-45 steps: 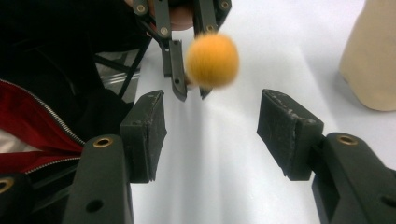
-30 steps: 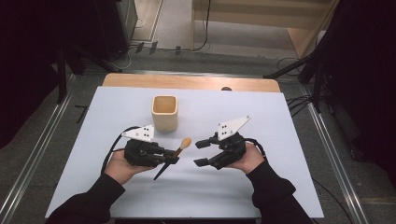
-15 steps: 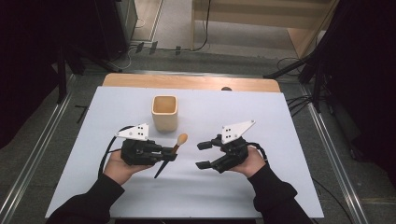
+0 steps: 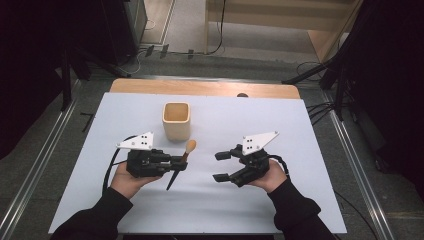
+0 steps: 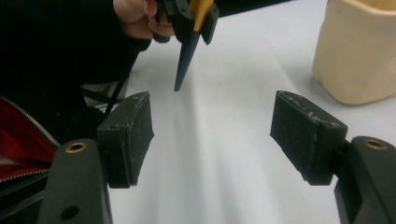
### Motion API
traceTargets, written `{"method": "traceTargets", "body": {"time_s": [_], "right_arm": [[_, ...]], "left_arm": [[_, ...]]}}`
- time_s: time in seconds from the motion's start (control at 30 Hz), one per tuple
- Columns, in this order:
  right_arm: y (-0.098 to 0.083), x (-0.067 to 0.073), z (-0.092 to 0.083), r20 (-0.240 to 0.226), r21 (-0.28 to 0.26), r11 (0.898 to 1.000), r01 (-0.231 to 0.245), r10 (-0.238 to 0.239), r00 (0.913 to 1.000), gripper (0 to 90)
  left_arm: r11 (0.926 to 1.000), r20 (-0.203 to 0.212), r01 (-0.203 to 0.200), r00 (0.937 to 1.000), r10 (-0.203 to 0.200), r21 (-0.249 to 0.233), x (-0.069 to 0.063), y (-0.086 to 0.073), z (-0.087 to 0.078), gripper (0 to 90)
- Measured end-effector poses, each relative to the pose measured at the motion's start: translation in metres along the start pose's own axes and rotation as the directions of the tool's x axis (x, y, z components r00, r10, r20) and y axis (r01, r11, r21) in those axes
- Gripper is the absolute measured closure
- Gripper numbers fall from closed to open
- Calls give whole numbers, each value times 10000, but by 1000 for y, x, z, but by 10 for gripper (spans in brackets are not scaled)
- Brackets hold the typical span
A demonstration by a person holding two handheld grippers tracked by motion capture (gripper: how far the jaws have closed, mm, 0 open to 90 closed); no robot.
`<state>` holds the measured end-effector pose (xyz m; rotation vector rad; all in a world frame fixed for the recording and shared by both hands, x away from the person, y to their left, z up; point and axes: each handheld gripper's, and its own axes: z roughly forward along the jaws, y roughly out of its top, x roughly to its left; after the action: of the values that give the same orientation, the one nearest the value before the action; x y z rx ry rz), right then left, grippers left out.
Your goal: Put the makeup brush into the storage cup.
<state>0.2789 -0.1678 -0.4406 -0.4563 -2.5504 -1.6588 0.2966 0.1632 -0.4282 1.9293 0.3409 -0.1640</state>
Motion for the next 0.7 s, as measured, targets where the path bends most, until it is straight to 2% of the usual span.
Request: {"method": "traceTargets", "body": {"time_s": [0.17, 0.33, 0.5, 0.63, 0.7], "right_arm": [[6, 2, 4, 100, -328, 9995, -35, 38, 9999, 320], [17, 3, 10, 15, -496, 9987, 134, -133, 9999, 350], [26, 0, 16, -65, -559, 9984, -80, 77, 9999, 388], [31, -1, 21, -241, -611, 9981, -44, 29, 9997, 439], [33, 0, 24, -353, -478, 9988, -102, 85, 9993, 463]], "left_arm": [[9997, 318, 183, 9993, -177, -162, -1, -1, 4, 792], [9996, 410, 125, 9991, -115, -237, -2, -1, 10, 793], [10000, 440, -87, 9990, 89, -35, -5, -1, 16, 793], [9993, 419, -312, 9987, 304, 205, -7, -1, 20, 792], [9992, 468, -322, 9984, 311, 234, -7, -1, 21, 792]]}}
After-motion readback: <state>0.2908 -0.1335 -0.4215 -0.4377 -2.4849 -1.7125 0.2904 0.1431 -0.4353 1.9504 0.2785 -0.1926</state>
